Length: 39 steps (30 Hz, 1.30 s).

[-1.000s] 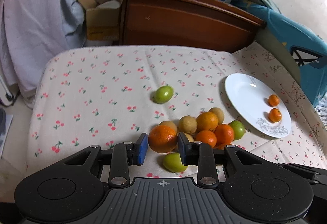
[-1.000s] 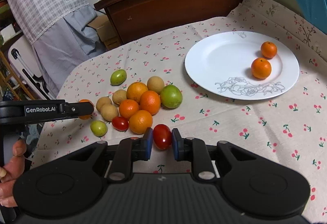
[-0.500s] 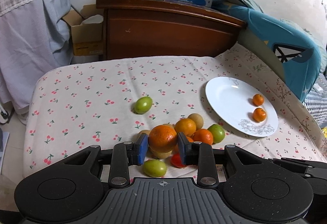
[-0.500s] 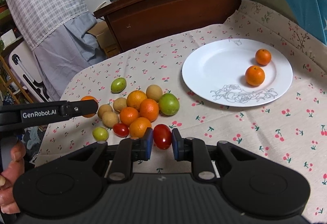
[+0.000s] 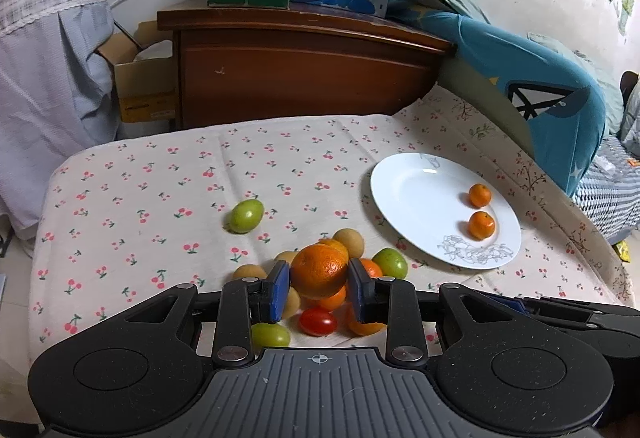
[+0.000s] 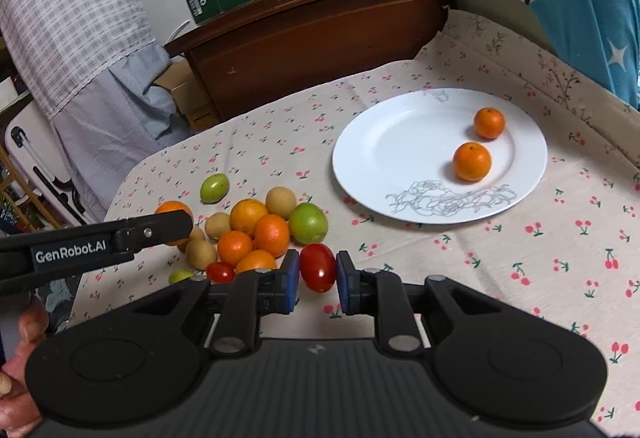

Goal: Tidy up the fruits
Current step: 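Carry the tomato in the right gripper and mandarin in the left gripper over the white plate, then open the right gripper to drop the tomato while the left gripper releases the mandarin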

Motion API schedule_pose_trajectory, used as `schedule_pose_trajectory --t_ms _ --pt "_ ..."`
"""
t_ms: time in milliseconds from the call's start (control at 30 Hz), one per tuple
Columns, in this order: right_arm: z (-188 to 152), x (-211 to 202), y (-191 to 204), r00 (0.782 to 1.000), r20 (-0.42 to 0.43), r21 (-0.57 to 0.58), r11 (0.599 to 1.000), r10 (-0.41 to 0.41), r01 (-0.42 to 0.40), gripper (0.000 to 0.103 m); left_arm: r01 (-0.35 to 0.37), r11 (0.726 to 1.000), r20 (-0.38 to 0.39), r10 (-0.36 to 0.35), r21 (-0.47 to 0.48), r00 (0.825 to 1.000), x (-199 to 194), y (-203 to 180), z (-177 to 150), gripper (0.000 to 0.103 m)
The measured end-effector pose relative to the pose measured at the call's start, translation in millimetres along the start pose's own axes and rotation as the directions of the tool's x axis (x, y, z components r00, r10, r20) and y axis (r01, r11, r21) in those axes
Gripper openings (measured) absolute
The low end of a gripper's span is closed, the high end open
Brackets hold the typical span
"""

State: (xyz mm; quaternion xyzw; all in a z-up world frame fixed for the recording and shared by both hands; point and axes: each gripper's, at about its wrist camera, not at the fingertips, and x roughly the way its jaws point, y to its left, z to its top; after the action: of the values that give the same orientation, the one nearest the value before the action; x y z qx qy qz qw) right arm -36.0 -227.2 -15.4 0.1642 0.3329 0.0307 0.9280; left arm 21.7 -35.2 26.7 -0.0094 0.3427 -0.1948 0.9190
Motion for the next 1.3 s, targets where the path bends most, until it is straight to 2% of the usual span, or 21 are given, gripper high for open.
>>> schedule_pose_trajectory --t_ms 233,500,800,1133,1300 --pt "18.7 -8.7 -9.8 0.998 0.048 0.054 0.998 -0.029 0.026 0.019 0.024 0.999 -0.014 -0.024 -0.026 1.0 8.7 -5.1 11.3 0.029" --pt "28.1 -1.7 -36.2 0.997 0.065 0.173 0.984 -0.051 0.039 0.019 0.047 0.998 -0.04 -0.048 -0.028 0.998 30.8 -22.9 29.0 0.029" --pt "31.4 3.9 -59.2 0.995 0.095 0.284 0.959 -0.027 -0.001 0.019 0.081 0.997 -0.08 -0.079 0.02 0.994 58.4 -51.4 47.3 0.029" --pt "30.0 10.2 -72.7 0.994 0.11 0.343 0.939 -0.025 -0.015 0.019 0.112 0.992 -0.125 -0.104 0.054 0.987 86.6 -71.7 56.7 0.029" --pt "29.2 15.8 -74.8 0.994 0.104 0.35 0.937 -0.038 -0.001 0.02 0.107 0.991 -0.15 -0.094 0.078 0.984 97.5 -76.3 56.6 0.029"
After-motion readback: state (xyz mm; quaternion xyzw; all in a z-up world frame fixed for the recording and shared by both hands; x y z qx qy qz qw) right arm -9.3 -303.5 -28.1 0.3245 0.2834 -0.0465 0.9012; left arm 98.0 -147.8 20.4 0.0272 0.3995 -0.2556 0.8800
